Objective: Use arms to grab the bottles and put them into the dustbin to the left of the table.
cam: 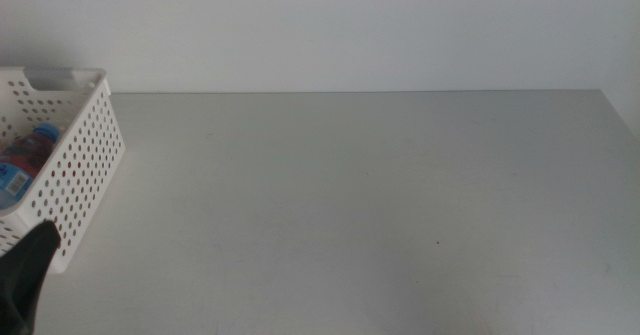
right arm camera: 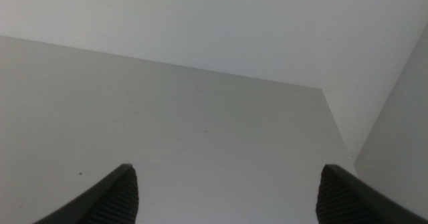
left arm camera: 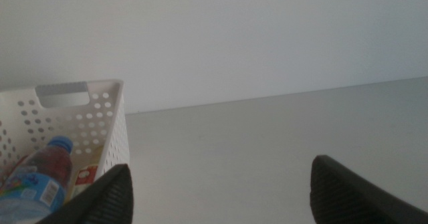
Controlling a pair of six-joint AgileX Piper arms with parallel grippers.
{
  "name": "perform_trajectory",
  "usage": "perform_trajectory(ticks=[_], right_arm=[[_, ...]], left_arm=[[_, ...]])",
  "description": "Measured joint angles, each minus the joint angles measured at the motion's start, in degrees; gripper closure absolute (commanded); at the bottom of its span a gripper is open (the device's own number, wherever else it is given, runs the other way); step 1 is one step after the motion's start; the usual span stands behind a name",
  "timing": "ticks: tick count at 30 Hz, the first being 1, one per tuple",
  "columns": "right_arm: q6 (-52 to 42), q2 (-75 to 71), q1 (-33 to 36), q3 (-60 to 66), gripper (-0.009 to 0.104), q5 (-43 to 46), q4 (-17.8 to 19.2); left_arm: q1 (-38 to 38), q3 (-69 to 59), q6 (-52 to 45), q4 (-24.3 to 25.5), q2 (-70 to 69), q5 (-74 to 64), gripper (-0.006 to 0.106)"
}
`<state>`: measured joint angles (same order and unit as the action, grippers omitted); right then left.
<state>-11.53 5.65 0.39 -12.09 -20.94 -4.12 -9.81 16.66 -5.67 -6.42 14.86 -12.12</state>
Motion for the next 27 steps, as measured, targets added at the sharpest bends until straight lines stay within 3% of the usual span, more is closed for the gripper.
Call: perform_trajectory(ticks=[12,27], right_arm=[[0.0,-6.37,-0.07,10.44,0.027,0.0,0.75],[0.0,-6.41,-0.07,13.6,0.027,0.89,0.75]], left_arm=[[4.83,-14.44,0.0,-0.94,-15.08,0.14,0.013],[6.4,-18.3,0.0,-3.59,-15.54,-0.55,0.013]])
